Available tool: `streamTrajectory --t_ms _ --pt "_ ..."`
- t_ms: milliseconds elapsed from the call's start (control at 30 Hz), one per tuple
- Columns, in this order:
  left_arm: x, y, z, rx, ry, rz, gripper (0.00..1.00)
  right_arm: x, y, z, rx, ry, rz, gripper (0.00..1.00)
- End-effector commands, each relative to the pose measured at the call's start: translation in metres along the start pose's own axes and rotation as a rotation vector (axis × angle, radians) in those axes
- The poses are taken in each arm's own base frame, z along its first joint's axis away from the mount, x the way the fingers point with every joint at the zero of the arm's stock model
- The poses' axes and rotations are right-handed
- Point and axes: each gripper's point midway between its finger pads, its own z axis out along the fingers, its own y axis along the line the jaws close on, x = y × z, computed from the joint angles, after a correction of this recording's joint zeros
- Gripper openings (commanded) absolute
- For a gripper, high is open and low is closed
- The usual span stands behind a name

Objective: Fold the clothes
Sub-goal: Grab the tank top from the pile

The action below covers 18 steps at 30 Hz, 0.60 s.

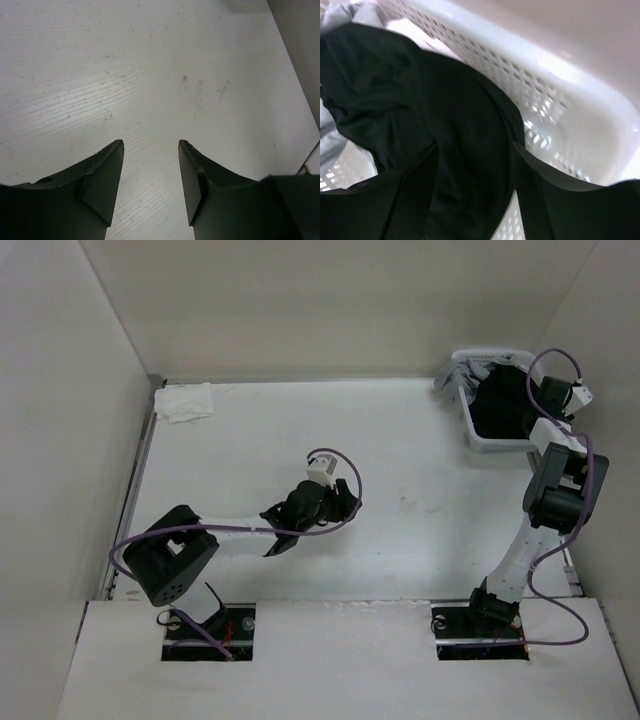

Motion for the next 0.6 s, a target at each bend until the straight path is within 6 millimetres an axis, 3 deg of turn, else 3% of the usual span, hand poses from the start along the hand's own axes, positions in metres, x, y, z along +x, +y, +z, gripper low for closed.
streamTrajectory --t_ms 0,200,267,367,433,467,533,567 --pt "-0.008 -0.009 0.004 0.072 -0.023 -0.053 0.47 -0.026 0.014 0.009 -0.022 -0.024 -0.050 0.65" --pt "-0.008 -0.004 0.005 0.079 -0.017 -0.082 0.47 -0.010 0.019 0.032 -0.035 0.019 -0.099 0.62" --pt "-0.009 -0.003 0.004 0.077 -0.021 -0.083 0.47 -0.005 0.020 0.036 -0.042 0.034 -0.096 0.50" --pt "-0.009 -0.002 0.004 0.075 -0.020 -0.084 0.47 -0.004 0.025 0.037 -0.066 0.039 -0.086 0.20" --pt "-0.008 -0.002 0.005 0.075 -0.016 -0.088 0.47 -0.020 0.027 0.027 -0.069 -0.025 -0.044 0.05" --pt "-0.008 -0.003 0.004 0.079 -0.016 -0.088 0.47 -0.028 0.028 0.021 -0.077 -0.054 -0.028 0.04" --pt "-0.009 -0.003 0.004 0.080 -0.017 -0.088 0.47 -0.059 0.038 -0.007 -0.140 -0.173 0.032 0.02" --pt "-0.008 -0.003 0.005 0.081 -0.013 -0.088 0.47 -0.084 0.047 -0.035 -0.180 -0.258 0.065 0.01"
